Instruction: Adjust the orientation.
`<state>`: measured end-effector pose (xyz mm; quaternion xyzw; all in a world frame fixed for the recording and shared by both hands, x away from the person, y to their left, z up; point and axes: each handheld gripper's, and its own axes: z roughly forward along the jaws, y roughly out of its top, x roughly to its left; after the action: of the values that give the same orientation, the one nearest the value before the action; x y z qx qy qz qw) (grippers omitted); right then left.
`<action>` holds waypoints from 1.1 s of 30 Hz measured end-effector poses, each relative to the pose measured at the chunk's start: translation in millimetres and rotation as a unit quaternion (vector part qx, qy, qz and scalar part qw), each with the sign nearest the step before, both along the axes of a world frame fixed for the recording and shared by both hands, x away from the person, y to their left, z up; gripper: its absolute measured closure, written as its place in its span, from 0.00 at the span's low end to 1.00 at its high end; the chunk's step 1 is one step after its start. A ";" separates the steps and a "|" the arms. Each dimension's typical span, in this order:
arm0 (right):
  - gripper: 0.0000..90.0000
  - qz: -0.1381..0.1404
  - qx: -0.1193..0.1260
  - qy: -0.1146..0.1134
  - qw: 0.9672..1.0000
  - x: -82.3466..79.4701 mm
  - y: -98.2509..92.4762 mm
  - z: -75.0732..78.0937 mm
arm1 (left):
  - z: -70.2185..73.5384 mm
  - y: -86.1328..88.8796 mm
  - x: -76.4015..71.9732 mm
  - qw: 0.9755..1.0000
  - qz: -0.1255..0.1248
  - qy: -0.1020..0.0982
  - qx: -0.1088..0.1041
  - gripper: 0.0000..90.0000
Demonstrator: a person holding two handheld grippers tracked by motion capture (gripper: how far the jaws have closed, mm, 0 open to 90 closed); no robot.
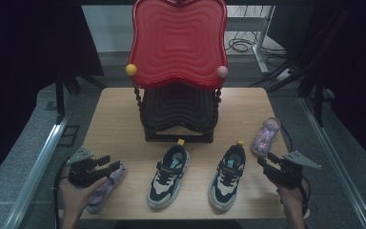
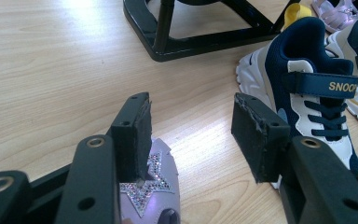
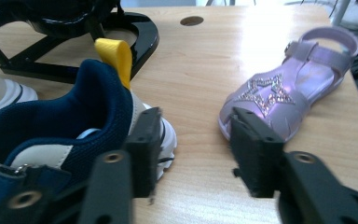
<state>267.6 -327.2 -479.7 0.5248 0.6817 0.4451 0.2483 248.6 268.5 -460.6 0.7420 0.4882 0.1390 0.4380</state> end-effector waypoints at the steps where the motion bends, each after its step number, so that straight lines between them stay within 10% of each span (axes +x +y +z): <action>1: 0.66 -0.003 0.007 0.005 1.000 0.8 -2.7 -1.1 | -0.1 0.0 -0.2 1.000 0.000 0.000 0.000 0.53; 14: 0.99 -0.017 -0.008 0.032 0.999 6.9 -39.5 -13.2 | -0.5 -3.3 -1.5 1.000 -0.012 0.002 -0.001 0.51; 33: 1.00 -0.027 -0.071 0.066 0.995 45.4 -42.6 -32.7 | -4.4 0.5 -3.2 1.000 -0.006 0.011 0.006 0.50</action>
<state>312.9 -369.8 -512.3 0.5522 0.7119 0.3536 0.2513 245.4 269.0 -465.0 0.7488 0.4877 0.1314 0.4292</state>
